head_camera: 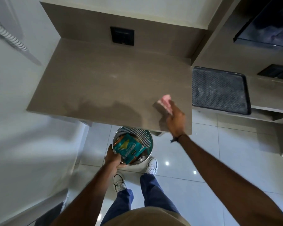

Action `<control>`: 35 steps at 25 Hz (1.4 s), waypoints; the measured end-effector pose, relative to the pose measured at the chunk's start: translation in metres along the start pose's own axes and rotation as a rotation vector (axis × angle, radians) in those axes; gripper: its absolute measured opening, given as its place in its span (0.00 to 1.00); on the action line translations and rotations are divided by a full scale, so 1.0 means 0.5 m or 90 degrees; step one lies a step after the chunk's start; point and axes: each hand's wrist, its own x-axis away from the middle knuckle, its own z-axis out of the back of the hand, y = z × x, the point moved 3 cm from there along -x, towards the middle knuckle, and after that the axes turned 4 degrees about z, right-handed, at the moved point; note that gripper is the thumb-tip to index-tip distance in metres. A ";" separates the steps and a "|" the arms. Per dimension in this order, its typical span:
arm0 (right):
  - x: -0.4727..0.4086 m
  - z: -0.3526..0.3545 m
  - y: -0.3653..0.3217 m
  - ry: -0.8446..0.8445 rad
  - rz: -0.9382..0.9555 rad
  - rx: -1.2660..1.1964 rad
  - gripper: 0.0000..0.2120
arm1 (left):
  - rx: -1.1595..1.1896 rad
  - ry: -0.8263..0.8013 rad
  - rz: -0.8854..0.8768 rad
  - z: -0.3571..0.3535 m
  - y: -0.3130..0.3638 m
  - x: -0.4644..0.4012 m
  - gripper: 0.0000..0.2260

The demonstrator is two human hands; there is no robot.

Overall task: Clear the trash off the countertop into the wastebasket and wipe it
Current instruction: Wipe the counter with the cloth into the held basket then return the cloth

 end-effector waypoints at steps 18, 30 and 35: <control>-0.179 -0.167 -0.088 -0.091 -0.126 0.240 0.32 | 0.113 0.009 0.067 0.069 0.041 -0.057 0.18; -0.208 -0.454 -0.316 -0.286 0.294 0.310 0.33 | 0.026 -0.008 0.079 0.233 0.086 -0.181 0.11; -0.317 -0.376 -0.235 -0.130 0.064 0.310 0.32 | -0.014 -0.004 0.068 0.283 0.099 -0.214 0.11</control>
